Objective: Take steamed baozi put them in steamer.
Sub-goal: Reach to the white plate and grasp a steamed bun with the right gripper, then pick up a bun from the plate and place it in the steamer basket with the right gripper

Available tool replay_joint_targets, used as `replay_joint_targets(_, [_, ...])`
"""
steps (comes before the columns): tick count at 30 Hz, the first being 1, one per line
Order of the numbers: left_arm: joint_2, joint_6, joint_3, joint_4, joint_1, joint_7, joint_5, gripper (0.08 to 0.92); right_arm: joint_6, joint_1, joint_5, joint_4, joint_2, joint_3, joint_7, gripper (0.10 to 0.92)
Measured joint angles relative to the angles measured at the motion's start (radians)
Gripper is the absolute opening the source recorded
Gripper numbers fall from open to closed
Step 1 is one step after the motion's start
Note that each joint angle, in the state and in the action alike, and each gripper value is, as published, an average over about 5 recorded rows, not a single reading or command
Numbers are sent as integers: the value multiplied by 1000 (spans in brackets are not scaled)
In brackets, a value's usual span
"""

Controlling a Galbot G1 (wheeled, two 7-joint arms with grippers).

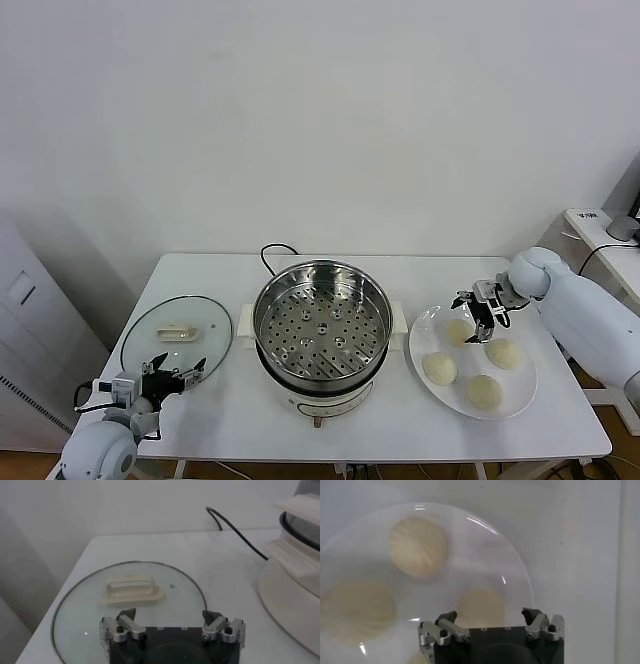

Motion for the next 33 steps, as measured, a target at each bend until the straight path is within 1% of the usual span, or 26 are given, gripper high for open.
replay_joint_targets(3, [0,-1,-1,-2,3,0,0,823,0,-2,-12,-13,10,5,-5,663])
replay_joint_targets(8, [0,-1,-2,-6,6,0,0,823,1,-5,-21,-23,20,13,-14,523])
replay_joint_targets(11, [-1,-1,-6,-8,9,0,0,823,-1,-5,-21,-25,22,14,-20,477])
replay_joint_targets(20, [-1,2,-17,-15,15,-2,0,823,-22,45,39,31,-25,-35,-46,467])
replay_joint_targets(28, [-6,3,-17,-18,18,-2,6,823,-30,193,165,150,-111,-173,-84,467])
replay_joint_targets(33, [-4,2,-19,-18,21,-2,6,823,-8,322,248,213,-126,-266,-110,467])
